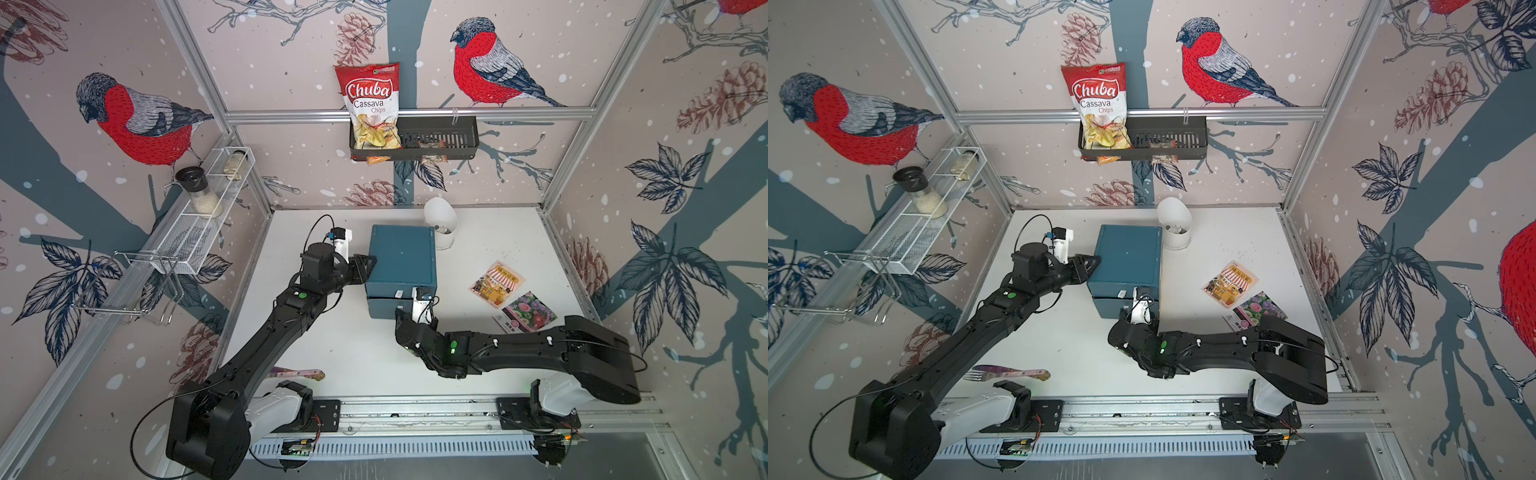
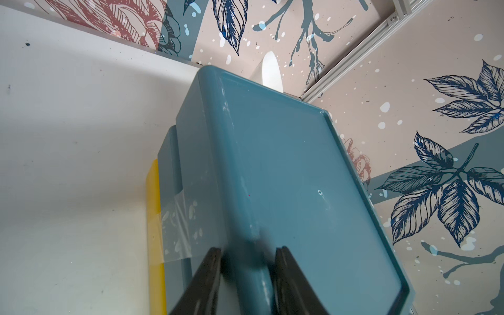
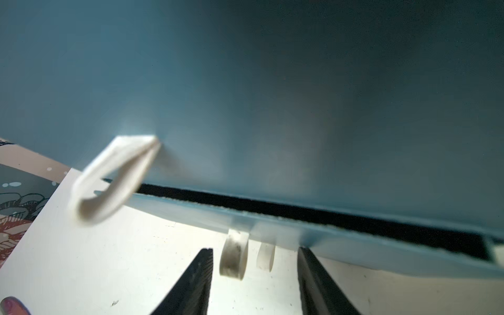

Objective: Take the seed bags out of the drawer
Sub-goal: Close the drawer in the storage box.

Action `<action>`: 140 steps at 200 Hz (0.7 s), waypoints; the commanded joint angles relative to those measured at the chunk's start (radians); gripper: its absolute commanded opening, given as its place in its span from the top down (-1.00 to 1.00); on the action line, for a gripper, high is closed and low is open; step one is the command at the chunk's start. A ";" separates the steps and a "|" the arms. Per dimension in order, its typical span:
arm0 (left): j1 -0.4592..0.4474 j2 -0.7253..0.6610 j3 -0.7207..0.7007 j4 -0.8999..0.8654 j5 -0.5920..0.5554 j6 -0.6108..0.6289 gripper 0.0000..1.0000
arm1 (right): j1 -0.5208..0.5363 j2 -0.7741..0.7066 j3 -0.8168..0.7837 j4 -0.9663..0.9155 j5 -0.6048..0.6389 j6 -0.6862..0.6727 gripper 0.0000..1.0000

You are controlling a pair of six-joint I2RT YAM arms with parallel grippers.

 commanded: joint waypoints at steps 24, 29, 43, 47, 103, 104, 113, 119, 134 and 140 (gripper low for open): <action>-0.002 -0.023 -0.027 -0.209 0.037 0.008 0.22 | -0.001 -0.025 -0.051 0.100 0.086 -0.038 -0.12; -0.002 -0.025 -0.031 -0.208 0.039 0.005 0.23 | -0.001 -0.027 -0.059 0.117 0.092 -0.046 -0.12; -0.002 -0.035 -0.044 -0.202 0.044 -0.005 0.21 | -0.003 -0.033 -0.072 0.149 0.103 -0.069 -0.14; -0.002 -0.037 -0.047 -0.203 0.046 -0.007 0.19 | -0.006 -0.032 -0.071 0.152 0.103 -0.075 -0.17; -0.003 -0.071 -0.066 -0.189 0.068 -0.043 0.04 | -0.045 -0.062 -0.076 0.098 0.071 -0.033 -0.12; -0.002 -0.071 -0.066 -0.188 0.069 -0.045 0.04 | -0.046 -0.064 -0.078 0.098 0.068 -0.031 -0.12; -0.002 -0.074 -0.066 -0.178 0.079 -0.054 0.02 | -0.045 -0.082 -0.095 0.106 0.047 -0.027 -0.07; -0.002 -0.076 -0.066 -0.174 0.084 -0.061 0.02 | -0.044 -0.097 -0.110 0.113 0.033 -0.023 -0.05; -0.002 -0.078 -0.060 -0.171 0.080 -0.069 0.01 | -0.033 -0.145 -0.148 0.134 0.000 -0.013 -0.05; -0.002 -0.078 -0.059 -0.171 0.078 -0.069 0.01 | -0.022 -0.167 -0.160 0.136 -0.001 -0.005 -0.05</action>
